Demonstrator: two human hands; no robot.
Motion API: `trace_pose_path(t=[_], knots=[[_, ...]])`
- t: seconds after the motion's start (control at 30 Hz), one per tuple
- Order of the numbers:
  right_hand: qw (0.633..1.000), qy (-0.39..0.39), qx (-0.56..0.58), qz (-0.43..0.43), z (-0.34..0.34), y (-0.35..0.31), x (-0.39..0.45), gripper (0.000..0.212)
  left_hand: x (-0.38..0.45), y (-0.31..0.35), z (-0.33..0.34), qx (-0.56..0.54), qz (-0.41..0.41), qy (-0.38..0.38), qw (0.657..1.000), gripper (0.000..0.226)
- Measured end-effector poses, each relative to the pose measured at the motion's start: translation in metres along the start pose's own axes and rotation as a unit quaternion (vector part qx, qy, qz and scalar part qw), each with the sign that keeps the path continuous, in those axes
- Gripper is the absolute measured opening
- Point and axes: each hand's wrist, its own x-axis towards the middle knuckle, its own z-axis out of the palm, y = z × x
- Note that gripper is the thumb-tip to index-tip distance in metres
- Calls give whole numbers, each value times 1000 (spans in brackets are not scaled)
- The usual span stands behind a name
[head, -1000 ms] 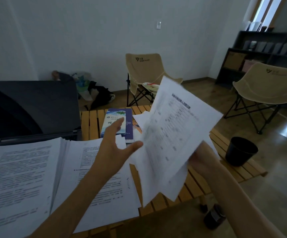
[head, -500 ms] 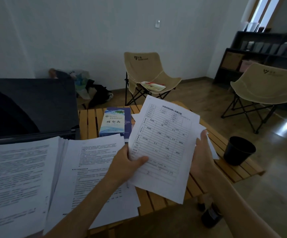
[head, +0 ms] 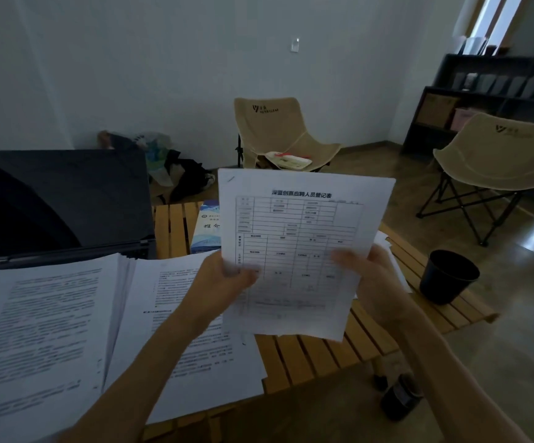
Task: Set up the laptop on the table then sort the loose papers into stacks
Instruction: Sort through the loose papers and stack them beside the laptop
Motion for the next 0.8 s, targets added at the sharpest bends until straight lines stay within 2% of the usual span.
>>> trace_pose_path(t=[0.13,0.23,0.37,0.47,0.6,0.67,0.73,0.8], knots=[[998,17,-36,54,4,18,-6,33,-8,-7,17,-16,12,78,997,41],[992,18,-59,106,12,28,-9,31,-11,-10,22,-31,11,80,996,45],[985,4,-100,140,28,34,-9,24,-14,-5,-9,-35,-50,177,982,36],[976,-10,-138,168,58,39,-4,20,-24,-11,-49,77,-81,207,972,39],[955,-59,-147,250,108,61,-9,21,-35,-28,-78,227,-161,184,943,45],[950,-51,-139,275,121,71,-15,20,-36,-34,-80,316,-158,187,917,56],[945,-51,-139,290,124,80,-21,19,-32,-42,-75,431,-136,179,874,65],[940,-59,-148,301,121,84,-30,17,-26,-47,-67,484,-121,130,857,69]])
